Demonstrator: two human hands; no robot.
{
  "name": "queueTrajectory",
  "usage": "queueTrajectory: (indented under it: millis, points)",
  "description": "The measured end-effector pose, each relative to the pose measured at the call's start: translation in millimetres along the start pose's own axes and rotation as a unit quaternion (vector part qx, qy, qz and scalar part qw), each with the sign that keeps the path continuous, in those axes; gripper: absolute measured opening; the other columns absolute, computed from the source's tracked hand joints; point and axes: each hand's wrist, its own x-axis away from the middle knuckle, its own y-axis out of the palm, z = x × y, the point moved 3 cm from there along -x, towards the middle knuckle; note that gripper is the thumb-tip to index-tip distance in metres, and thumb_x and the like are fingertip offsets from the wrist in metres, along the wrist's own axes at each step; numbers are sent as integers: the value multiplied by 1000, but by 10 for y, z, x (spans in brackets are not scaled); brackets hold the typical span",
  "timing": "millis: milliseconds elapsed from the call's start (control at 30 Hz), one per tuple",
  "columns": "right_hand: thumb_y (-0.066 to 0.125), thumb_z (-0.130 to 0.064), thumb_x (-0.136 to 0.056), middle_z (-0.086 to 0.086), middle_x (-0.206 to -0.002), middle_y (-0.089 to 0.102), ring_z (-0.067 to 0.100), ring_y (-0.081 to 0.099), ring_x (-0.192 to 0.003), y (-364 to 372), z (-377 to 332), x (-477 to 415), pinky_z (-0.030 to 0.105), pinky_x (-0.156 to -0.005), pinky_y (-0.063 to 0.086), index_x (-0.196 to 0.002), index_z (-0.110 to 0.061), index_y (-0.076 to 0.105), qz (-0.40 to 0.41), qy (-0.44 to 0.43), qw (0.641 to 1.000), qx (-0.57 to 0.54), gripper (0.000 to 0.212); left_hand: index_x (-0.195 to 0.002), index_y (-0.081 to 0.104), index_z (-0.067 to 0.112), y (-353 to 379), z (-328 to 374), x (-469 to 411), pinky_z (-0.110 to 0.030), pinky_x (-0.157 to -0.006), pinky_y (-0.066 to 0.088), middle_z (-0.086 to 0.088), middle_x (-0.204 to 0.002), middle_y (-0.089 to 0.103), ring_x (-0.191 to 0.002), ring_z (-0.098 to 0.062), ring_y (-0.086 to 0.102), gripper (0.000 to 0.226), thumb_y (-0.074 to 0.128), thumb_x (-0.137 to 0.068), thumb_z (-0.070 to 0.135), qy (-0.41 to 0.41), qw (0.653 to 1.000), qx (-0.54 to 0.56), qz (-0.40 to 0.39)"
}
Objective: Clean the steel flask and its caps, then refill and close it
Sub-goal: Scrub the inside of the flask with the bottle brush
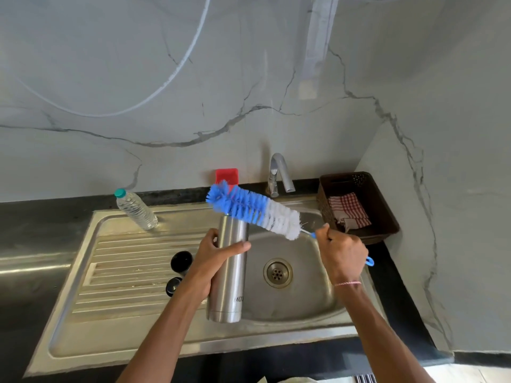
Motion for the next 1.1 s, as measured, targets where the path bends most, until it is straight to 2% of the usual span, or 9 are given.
queueTrajectory:
  millis: [167,300,467,567,667,767,900,967,1100]
  points:
    - [56,-27,-92,-2,-35,38,21,34,-28,111,-455,-36,21,-36,30,-42,-13,48,-10,-51,998,-21,52,-111,71,29,193,63,25,-36,-71,59,-2,-97,79,-87,-22,77,41,91,-75,33,42,999,-4,-9]
    - [57,-26,-92,-6,-37,34,18,30,-28,24,-408,-119,17,-39,23,-43,-15,48,-3,-82,997,-14,52,-106,74,24,122,114,49,-29,-68,56,-1,-89,79,-82,-16,76,19,78,-90,31,47,999,-22,-4]
    - [56,-25,-92,-10,-42,26,14,22,-32,-116,-182,-184,10,-48,11,-42,-13,53,10,-70,997,-6,51,-117,68,28,2,35,14,-34,-74,57,-7,-102,78,-91,-22,75,24,72,-94,33,32,999,7,-18]
    - [56,-25,-92,-9,-39,31,15,27,-29,-19,-393,-187,13,-41,18,-43,-15,52,10,-101,995,-17,51,-118,66,25,110,70,-5,-33,-75,59,-1,-99,79,-92,-21,77,42,87,-82,25,50,998,-9,-29]
    - [59,-24,-89,-2,-36,37,23,33,-28,118,-630,-187,21,-37,28,-42,-12,49,9,-87,996,-30,50,-117,64,23,202,124,-54,-35,-78,60,1,-100,78,-91,-19,76,56,95,-70,17,69,997,-41,-21]
    - [59,-24,-90,-4,-38,37,20,33,-29,109,-562,-209,21,-37,28,-43,-13,52,4,-92,996,-23,49,-118,64,22,109,131,-84,-40,-79,60,-3,-102,78,-92,-23,76,56,93,-70,16,74,997,-10,14]
    - [54,-27,-93,-8,-42,31,16,28,-33,-35,-150,-194,19,-46,22,-43,-12,52,14,-61,998,-14,52,-112,70,22,-129,89,-69,-48,-81,62,-10,-99,78,-92,-33,76,59,92,-58,30,76,996,11,48]
    - [52,-29,-94,-5,-39,35,18,30,-32,-12,-136,-162,20,-43,25,-43,-11,54,9,-49,999,-11,54,-111,70,23,-108,80,-50,-43,-78,60,-7,-96,78,-90,-31,76,55,90,-61,31,73,997,-9,32]
    - [55,-25,-90,1,-36,39,22,31,-29,161,-546,-96,20,-37,29,-42,-12,49,18,-88,996,-22,50,-114,66,26,75,73,-53,-33,-76,56,3,-94,78,-92,-24,76,46,90,-75,18,72,996,-55,-16]
